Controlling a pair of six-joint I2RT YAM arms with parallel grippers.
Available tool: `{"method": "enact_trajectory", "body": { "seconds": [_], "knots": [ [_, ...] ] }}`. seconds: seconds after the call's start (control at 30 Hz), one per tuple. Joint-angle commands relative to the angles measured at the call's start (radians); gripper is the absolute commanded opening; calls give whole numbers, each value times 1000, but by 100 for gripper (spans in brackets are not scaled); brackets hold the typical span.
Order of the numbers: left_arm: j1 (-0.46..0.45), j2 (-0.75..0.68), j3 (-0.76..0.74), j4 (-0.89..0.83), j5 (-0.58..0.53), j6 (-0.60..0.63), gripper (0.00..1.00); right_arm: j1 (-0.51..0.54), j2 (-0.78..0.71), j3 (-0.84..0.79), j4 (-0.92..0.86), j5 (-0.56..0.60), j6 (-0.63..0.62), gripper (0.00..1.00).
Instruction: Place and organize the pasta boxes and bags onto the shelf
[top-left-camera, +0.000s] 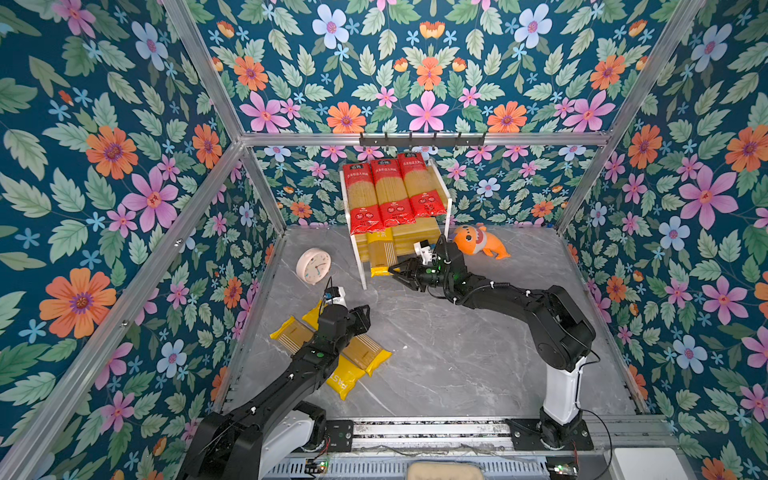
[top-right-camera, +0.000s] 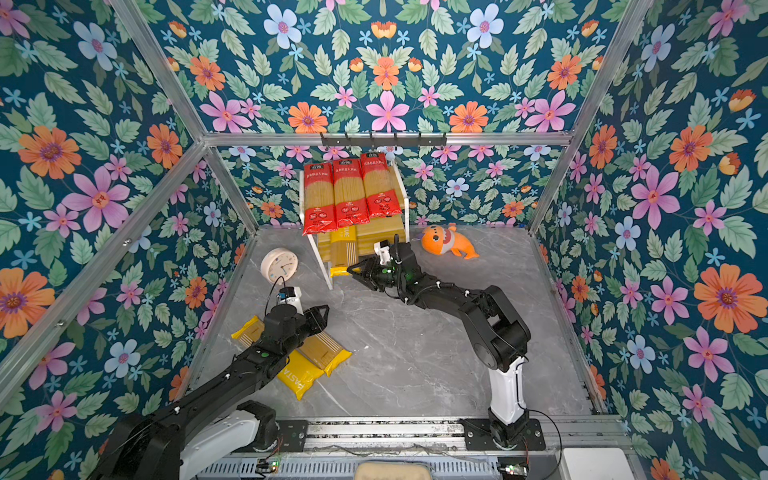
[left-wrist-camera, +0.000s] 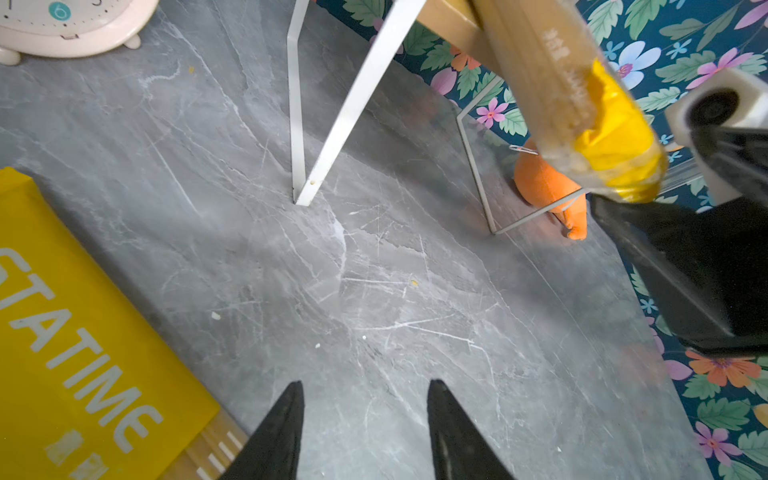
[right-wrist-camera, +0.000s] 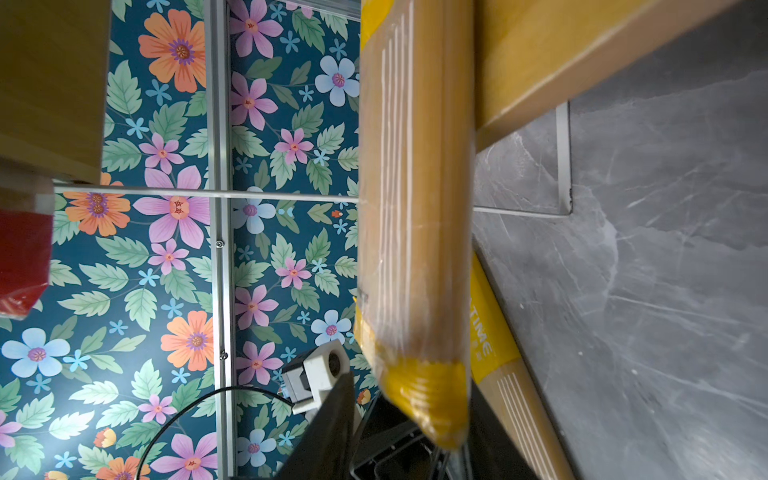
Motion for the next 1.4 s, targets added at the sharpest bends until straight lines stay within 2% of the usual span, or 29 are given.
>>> {"method": "enact_trajectory", "body": {
  "seconds": [0.0,0.17,0.3,0.6,0.73,1.07,1.23,1.37],
  "knots": [
    [0,-3,-6,40,8,-9,51,3,22,45,-11,-4,-19,33],
    [-1,-24,-14,21,-7,-2,51,15,61,126,-73,-6,-68,16],
    [1,-31,-18,17,-9,2,51,20,91,172,-82,-15,-75,7],
    [0,-6,-18,34,7,-4,51,21,162,277,-116,-55,-84,1],
    [1,-5,-20,37,11,-7,51,21,178,300,-134,-53,-84,5],
    [0,-2,-30,50,19,-17,51,20,162,284,-141,-48,-75,26],
    [2,-35,-45,34,12,-31,51,21,92,185,-100,-49,-83,37],
    [20,-54,-8,-75,-9,-26,51,22,14,52,-67,-49,-85,42]
  ]
}}
